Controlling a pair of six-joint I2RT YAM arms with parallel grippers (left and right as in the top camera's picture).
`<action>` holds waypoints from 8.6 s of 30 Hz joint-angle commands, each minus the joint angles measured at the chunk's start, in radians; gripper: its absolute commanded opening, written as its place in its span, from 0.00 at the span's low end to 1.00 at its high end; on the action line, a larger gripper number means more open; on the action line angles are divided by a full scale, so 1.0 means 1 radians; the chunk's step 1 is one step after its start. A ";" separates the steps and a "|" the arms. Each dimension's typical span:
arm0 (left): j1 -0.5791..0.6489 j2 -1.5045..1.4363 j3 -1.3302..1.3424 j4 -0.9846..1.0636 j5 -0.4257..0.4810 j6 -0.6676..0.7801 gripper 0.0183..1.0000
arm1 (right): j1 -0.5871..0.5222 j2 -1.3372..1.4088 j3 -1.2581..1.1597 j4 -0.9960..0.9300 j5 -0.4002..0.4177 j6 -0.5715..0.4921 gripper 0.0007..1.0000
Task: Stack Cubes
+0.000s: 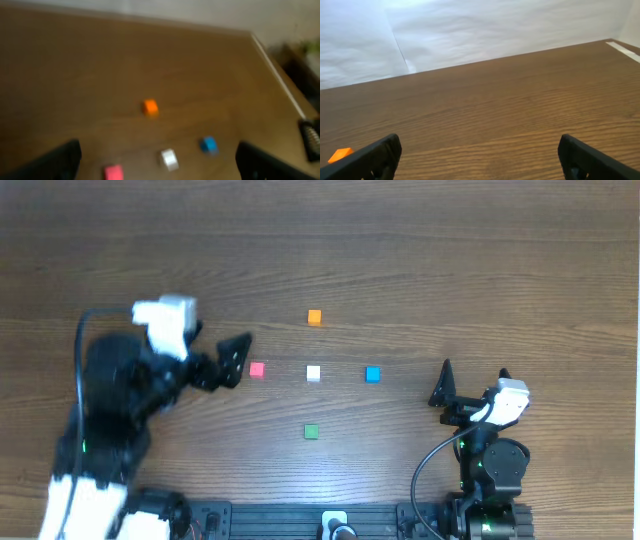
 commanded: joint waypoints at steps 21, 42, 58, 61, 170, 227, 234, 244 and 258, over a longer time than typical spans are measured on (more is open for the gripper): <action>-0.211 0.908 0.291 -0.328 -0.238 -0.233 0.98 | 0.003 -0.010 -0.011 0.004 -0.010 -0.002 0.99; -0.211 0.969 0.291 -0.316 -0.357 -0.126 0.86 | 0.003 -0.010 -0.011 0.004 -0.010 -0.002 0.99; -0.211 1.013 0.291 -0.296 -0.351 -0.108 0.70 | 0.003 -0.010 -0.011 0.004 -0.010 -0.002 0.99; -0.212 1.015 0.291 -0.294 -0.348 -0.108 0.61 | 0.003 -0.010 -0.011 0.004 -0.010 -0.002 0.99; -0.542 1.177 0.651 -0.499 -0.405 -0.570 0.02 | 0.003 -0.010 -0.011 0.004 -0.010 -0.002 0.99; -0.539 1.193 0.650 -0.493 -0.401 -0.570 0.45 | 0.003 -0.010 -0.011 0.004 -0.010 -0.002 0.99; -0.539 1.193 0.650 -0.493 -0.400 -0.570 0.53 | 0.003 -0.010 -0.011 0.004 -0.010 -0.002 0.99; -0.534 1.151 0.653 -0.493 -0.393 -0.598 0.78 | 0.003 -0.010 -0.011 0.004 -0.010 -0.002 0.99; -0.394 1.268 1.097 -0.599 -0.371 -0.481 0.83 | 0.003 -0.010 -0.011 0.004 -0.010 -0.002 0.99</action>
